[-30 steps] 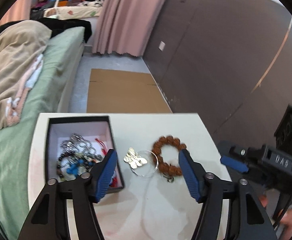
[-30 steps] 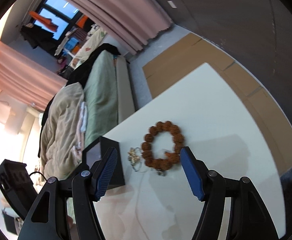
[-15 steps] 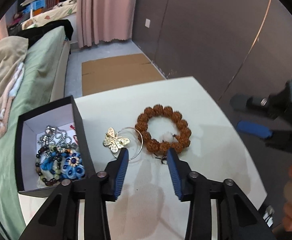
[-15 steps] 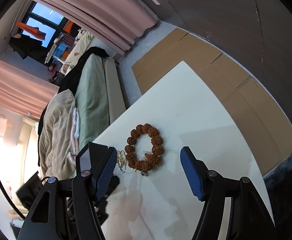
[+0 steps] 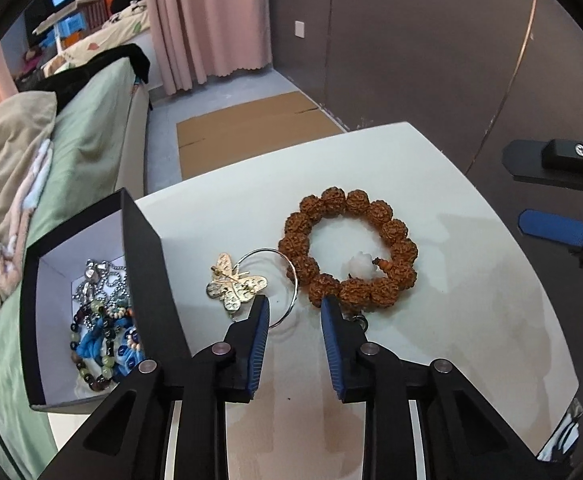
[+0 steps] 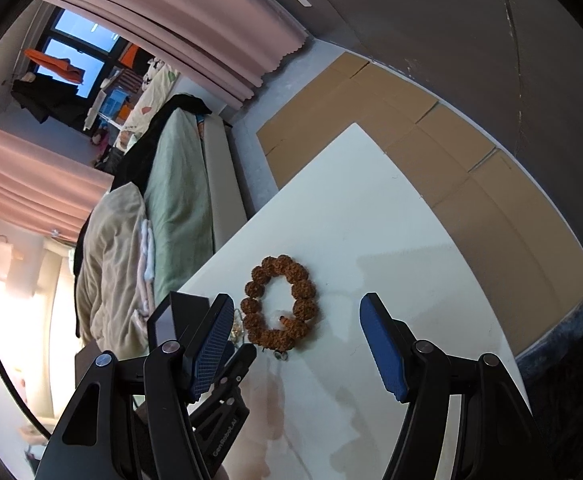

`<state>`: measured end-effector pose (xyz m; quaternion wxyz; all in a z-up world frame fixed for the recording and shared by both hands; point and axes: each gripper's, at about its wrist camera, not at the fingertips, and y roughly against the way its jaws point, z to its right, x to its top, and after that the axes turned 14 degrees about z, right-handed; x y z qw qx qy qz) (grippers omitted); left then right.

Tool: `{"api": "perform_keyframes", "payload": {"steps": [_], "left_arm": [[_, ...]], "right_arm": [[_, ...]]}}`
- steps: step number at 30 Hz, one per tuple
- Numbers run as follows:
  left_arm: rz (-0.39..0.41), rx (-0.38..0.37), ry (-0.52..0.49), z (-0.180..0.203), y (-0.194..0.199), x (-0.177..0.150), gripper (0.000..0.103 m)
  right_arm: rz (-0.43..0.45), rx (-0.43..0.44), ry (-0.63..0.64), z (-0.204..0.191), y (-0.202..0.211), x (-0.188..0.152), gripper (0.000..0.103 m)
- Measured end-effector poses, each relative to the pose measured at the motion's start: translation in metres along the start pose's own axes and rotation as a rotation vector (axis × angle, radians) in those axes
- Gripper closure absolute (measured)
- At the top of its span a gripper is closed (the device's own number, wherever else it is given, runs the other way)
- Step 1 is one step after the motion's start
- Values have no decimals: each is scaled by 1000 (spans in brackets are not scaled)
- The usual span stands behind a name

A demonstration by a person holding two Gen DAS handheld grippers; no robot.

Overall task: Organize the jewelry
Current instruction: 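Move the left tool to the small silver ring beside the butterfly hoop, then grasp the brown bead bracelet with right tool while left tool grasps the silver ring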

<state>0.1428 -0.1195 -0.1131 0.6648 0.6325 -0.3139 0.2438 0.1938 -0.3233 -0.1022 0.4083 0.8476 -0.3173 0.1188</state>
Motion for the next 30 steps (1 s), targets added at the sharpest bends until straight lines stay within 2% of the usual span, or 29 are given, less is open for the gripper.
{"api": "perform_keyframes", "payload": {"steps": [2,4,5,8,16,23,28,30], "left_arm": [[-17,5,-8,1,-5,-2,78],[-20,16,-5,-2,-7,-3,88],[-20,19,7,-5,-8,-2,97],[0,2,49,-13,-3,2,103],[72,-74,152,-33,23,16,103],[116,-112,239,-55,39,24,103],[132,-137,235,-59,44,25,103],[134,-135,225,-58,46,25,103]], "right_arm": [[-13,-8,7,0,-5,0,37],[-31,-11,19,-3,-11,-2,37],[-38,-13,28,-4,-14,-3,37],[-56,-18,54,-10,-22,-7,37],[-69,-45,125,-24,-45,-17,38],[-65,-81,193,-33,-58,-25,50],[-56,-166,250,-34,-68,-29,52],[-68,-173,248,-31,-72,-30,55]]}}
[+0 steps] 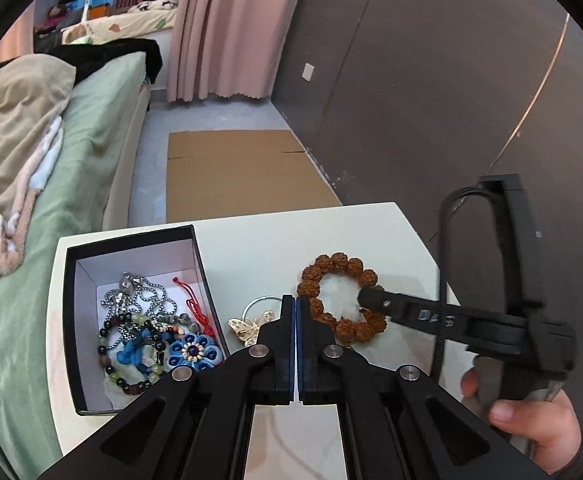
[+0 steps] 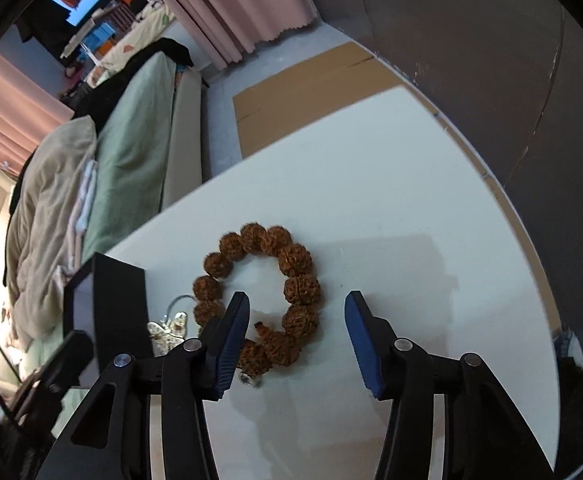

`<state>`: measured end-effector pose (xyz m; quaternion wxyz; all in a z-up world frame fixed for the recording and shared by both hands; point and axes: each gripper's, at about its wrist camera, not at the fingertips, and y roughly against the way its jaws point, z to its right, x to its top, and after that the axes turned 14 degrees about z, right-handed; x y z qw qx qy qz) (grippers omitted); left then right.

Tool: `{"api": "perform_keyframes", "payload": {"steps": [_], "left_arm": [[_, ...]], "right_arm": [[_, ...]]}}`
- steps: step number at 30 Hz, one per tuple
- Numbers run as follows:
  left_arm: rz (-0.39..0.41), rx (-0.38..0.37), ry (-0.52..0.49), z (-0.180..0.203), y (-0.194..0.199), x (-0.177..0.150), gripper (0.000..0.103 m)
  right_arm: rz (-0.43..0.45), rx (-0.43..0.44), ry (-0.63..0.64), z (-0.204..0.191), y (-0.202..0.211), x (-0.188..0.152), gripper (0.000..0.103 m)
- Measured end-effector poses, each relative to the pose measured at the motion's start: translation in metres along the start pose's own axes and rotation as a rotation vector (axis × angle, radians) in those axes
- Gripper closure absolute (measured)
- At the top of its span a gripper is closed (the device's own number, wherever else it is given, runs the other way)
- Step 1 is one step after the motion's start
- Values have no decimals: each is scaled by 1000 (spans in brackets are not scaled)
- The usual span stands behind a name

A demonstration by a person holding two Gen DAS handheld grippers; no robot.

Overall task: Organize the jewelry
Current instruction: 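Grasp the brown bead bracelet with right tool while left tool grasps the silver ring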

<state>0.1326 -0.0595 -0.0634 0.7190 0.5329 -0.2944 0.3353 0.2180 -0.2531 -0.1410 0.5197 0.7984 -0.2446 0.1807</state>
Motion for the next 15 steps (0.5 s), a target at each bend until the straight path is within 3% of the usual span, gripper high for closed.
{"api": "perform_keyframes", "payload": {"steps": [4,7,15], "left_arm": [[3,15,-8,-2,2,1,103],[6,10,18,-6,4,3,103],[-44,-21,24,1,-2,-2,103]], "right_arm": [[20,-46,51,-4,0,-1,63],[25,-104,131,-9,0,-4,83],[40,-74,22,24,21,3,84]]}}
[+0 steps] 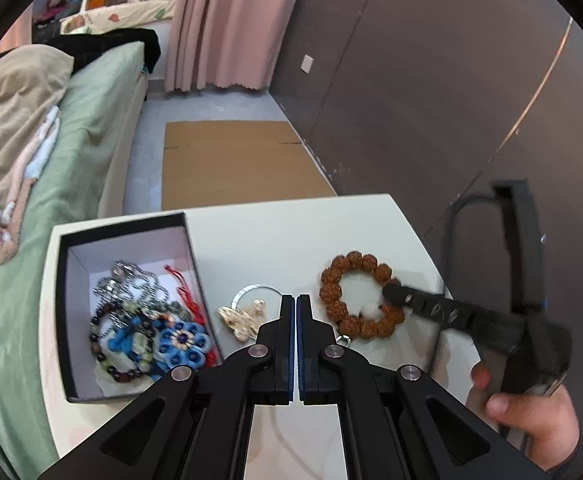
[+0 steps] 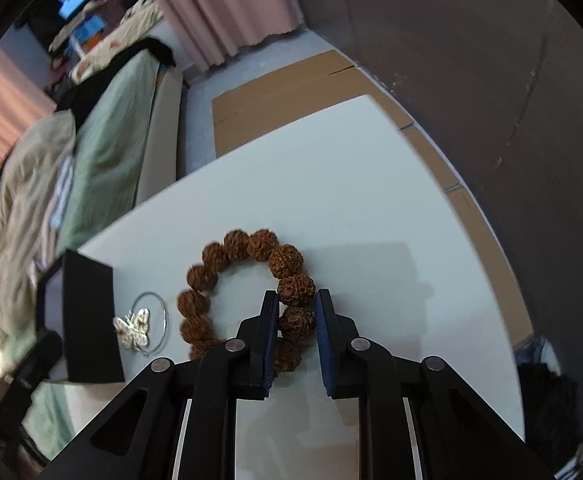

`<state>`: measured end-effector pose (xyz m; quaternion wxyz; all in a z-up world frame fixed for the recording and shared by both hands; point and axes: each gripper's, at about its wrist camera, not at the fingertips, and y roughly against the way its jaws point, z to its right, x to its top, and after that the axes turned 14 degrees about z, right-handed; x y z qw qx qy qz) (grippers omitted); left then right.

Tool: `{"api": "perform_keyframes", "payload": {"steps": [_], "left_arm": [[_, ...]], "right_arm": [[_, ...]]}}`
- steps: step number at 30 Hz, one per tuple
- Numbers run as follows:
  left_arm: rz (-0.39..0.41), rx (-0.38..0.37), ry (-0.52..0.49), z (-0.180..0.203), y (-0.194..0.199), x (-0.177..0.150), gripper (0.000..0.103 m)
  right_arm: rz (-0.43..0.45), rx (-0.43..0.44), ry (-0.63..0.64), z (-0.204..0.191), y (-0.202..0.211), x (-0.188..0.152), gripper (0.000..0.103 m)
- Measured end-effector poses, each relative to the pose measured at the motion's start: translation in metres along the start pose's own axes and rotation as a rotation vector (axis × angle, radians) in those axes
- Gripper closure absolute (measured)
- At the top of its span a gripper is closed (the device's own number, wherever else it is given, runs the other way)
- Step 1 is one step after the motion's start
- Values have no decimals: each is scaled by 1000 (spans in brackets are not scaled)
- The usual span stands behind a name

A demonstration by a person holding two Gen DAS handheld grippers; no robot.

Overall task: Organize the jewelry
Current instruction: 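Grasp the brown bead bracelet with right tool while left tool grasps the silver ring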

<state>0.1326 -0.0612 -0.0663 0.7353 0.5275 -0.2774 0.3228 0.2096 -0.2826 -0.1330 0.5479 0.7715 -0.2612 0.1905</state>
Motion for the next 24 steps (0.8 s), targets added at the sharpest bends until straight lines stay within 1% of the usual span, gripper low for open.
{"api": "perform_keyframes", "payload": {"steps": [4,5,6,7,8,9,11,16,19,23,24], "left_arm": [[-47,-22,-23,13,-8,-9,97],[-57,-29,-27,16,-10,-11,92],[-63,-33,-31,20,-11,-14,81],[-68,-33,-38,23,-12,-17,73],[-67,-29,-45,26,-13,-19,56],[-57,-26,-51,28,-12,-21,45],[-40,-27,-64,33,-12,-23,44],[-33,-13,-102,42,-18,-30,44],[-46,-27,-109,45,-26,-34,45],[-76,-14,-160,52,-37,-41,59],[-83,-17,-166,53,-40,-42,61]], "right_arm": [[40,47,-74,19,22,5,84],[48,51,-83,22,25,7,84],[53,56,-94,25,28,8,84],[57,66,-112,30,31,9,84],[60,80,-130,35,35,9,84],[64,97,-150,39,39,10,84],[74,121,-178,46,45,11,84],[95,174,-224,54,58,14,84],[98,197,-250,60,62,16,84],[107,230,-271,64,67,17,84],[110,238,-272,64,68,19,84]]}}
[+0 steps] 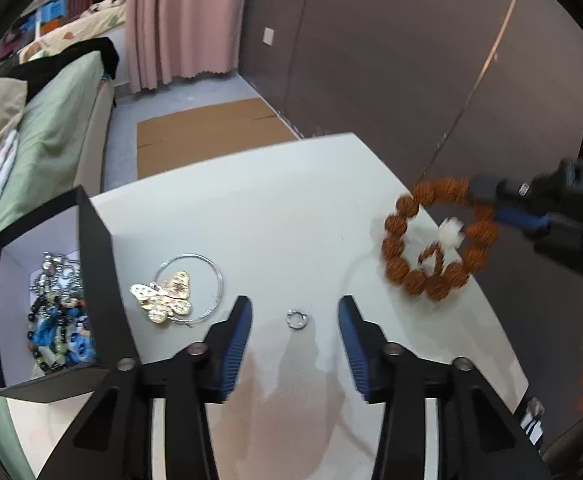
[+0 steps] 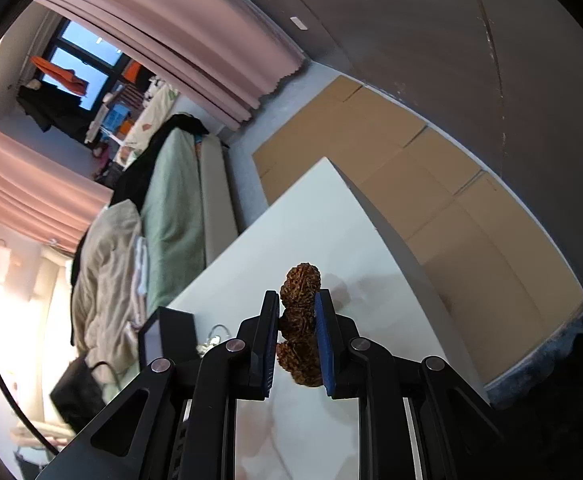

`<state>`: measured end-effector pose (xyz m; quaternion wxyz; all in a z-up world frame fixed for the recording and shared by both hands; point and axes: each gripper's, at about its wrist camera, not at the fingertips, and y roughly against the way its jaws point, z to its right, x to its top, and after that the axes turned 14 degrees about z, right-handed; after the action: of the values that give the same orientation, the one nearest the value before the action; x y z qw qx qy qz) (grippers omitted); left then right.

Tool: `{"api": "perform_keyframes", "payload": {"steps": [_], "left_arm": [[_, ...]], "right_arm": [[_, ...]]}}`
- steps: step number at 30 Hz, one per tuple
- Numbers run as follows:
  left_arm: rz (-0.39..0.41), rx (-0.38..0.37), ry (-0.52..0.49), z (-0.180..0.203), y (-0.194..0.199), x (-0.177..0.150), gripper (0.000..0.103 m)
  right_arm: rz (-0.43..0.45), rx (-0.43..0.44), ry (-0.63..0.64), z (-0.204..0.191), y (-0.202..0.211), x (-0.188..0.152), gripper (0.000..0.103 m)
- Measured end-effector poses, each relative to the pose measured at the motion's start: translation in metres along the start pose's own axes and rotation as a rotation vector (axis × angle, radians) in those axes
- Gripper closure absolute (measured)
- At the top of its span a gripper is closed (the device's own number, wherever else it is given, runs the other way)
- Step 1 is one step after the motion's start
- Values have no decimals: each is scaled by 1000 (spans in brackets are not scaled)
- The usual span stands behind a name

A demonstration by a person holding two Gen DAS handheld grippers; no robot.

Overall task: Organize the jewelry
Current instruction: 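Grasp the brown bead bracelet with right tool while left tool grasps the silver ring, then carry the brown bead bracelet into the box and open the right tool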

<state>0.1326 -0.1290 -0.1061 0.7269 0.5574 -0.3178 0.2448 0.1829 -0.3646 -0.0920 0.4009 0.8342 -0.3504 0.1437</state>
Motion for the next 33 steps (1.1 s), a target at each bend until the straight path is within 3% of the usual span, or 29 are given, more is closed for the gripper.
{"api": "perform_keyframes", "payload": {"steps": [13,16,17,21,33], "left_arm": [[-58,46,-94,15,-23,-12,72],[-50,69,-94,12,-22,-12,83],[-51,76,-95,11,-22,-11,91],[-58,62,-53,2,-19,-8,91],[52,49,8,-13,23,12,91]], "right_arm": [[21,54,5,-8,7,6,84],[15,51,2,-6,7,6,84],[14,51,2,-6,7,6,84],[10,50,8,-8,5,5,84],[14,119,50,-31,4,-4,84]]}}
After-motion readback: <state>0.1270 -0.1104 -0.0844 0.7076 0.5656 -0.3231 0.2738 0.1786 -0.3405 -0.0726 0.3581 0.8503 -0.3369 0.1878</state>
